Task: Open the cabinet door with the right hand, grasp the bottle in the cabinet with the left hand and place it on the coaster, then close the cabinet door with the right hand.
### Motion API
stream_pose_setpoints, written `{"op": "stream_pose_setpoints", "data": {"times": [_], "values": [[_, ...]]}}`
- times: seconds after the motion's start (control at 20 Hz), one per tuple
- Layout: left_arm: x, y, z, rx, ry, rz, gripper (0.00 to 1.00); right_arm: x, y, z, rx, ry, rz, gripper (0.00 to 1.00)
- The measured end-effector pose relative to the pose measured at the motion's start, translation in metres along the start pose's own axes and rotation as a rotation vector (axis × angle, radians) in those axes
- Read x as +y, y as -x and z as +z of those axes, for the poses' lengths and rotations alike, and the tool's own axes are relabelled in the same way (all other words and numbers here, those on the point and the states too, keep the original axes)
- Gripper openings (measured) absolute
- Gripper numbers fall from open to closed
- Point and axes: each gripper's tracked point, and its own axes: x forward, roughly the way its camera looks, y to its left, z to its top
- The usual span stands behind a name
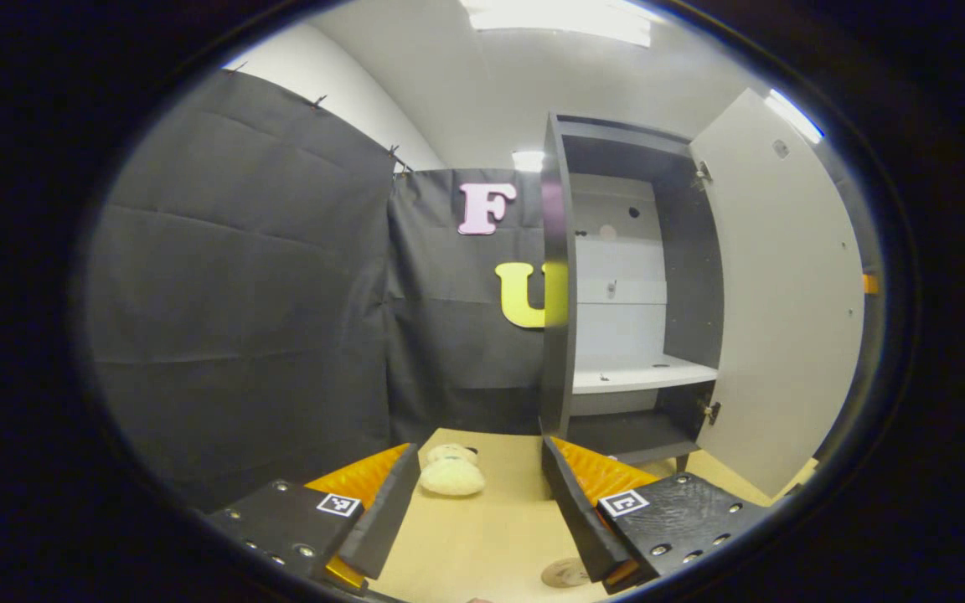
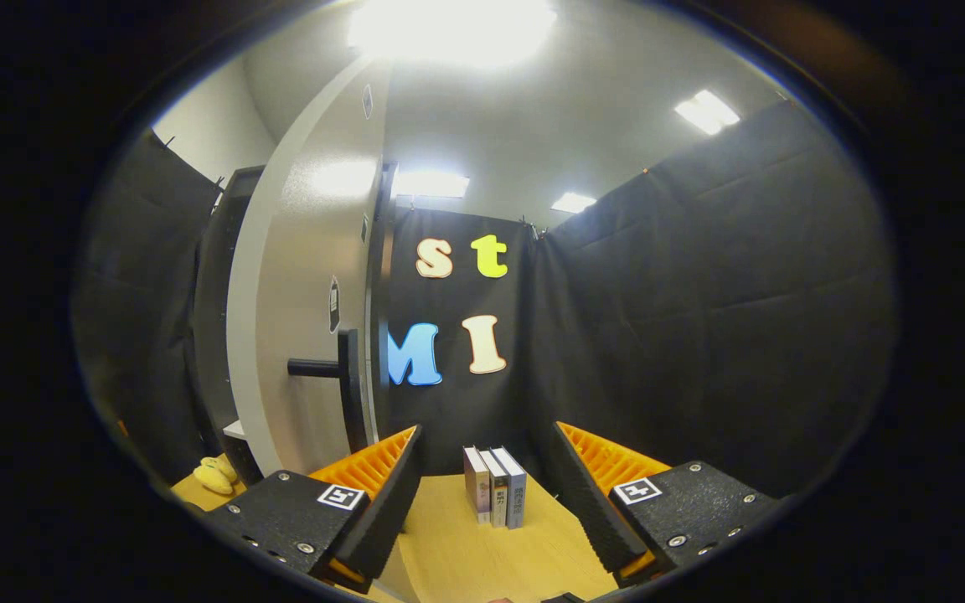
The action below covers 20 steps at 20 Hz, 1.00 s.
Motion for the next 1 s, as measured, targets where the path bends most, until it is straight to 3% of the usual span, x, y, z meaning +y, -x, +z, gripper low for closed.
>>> {"op": "stream_pose_setpoints", "data": {"times": [0.55, 1.0], "values": [[0.055, 0.001, -0.015, 0.013, 0.051, -0.007, 0.85, 0.127, 0.021, 0.008, -0.031, 0.021, 0.16, 0.92], [0.104, 0.023, -0.017, 0.009, 0.054, 0.045, 0.87, 0.238, 0.01, 0.011, -0.033, 0.01, 0.307, 0.93]]}}
